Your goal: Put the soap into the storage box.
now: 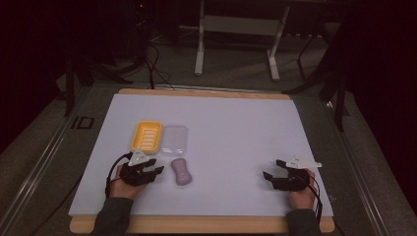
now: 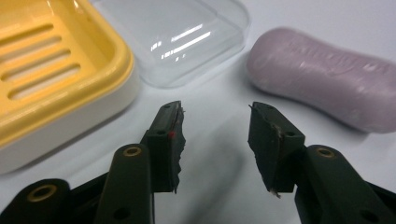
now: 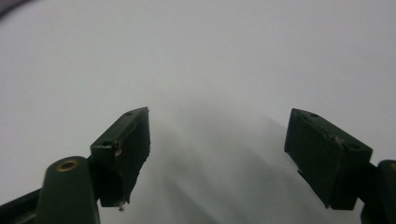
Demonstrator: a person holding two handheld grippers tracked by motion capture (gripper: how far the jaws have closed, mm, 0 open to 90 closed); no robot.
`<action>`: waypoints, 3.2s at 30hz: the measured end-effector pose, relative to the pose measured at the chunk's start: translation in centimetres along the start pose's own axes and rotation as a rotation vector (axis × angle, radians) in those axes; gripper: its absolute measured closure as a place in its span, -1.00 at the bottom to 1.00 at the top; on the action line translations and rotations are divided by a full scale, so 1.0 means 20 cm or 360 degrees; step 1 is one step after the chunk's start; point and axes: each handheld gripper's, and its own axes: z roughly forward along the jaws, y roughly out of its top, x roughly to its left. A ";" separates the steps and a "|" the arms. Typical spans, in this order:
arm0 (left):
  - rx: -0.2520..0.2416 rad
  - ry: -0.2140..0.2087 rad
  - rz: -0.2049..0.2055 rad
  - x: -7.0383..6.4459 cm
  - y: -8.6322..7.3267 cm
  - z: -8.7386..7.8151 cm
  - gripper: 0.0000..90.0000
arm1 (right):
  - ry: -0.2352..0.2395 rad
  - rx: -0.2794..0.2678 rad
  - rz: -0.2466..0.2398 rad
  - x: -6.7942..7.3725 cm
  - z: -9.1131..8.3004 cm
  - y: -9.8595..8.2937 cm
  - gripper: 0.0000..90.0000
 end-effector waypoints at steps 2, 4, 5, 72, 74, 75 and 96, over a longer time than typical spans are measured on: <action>-0.0014 -0.0014 -0.0002 0.00 0.00 -0.01 0.25 | -0.0007 -0.0019 -0.0016 0.00 -0.01 0.00 -0.50; -0.0013 -0.0017 0.0003 0.00 0.00 -0.02 0.27 | -0.0016 -0.0016 -0.0032 0.01 -0.01 0.00 -0.49; -0.0013 -0.0017 0.0003 0.00 0.00 -0.02 0.27 | -0.0024 -0.0013 -0.0041 0.01 0.00 0.00 -0.49; 0.0157 -0.0286 0.0415 -0.33 0.19 0.21 0.95 | -0.0019 0.0031 -0.0132 0.04 0.01 0.00 -0.46; 0.0159 -0.0279 0.0422 -0.34 0.21 0.22 0.93 | -0.0018 0.0033 -0.0132 0.04 0.01 0.00 -0.46; 0.0162 -0.0276 0.0422 -0.34 0.22 0.22 0.92 | -0.0018 0.0034 -0.0137 0.04 0.01 0.00 -0.46; 0.0180 -0.0321 0.0536 -0.28 0.44 0.14 0.37 | -0.0017 0.0053 -0.0155 0.05 0.01 0.00 -0.46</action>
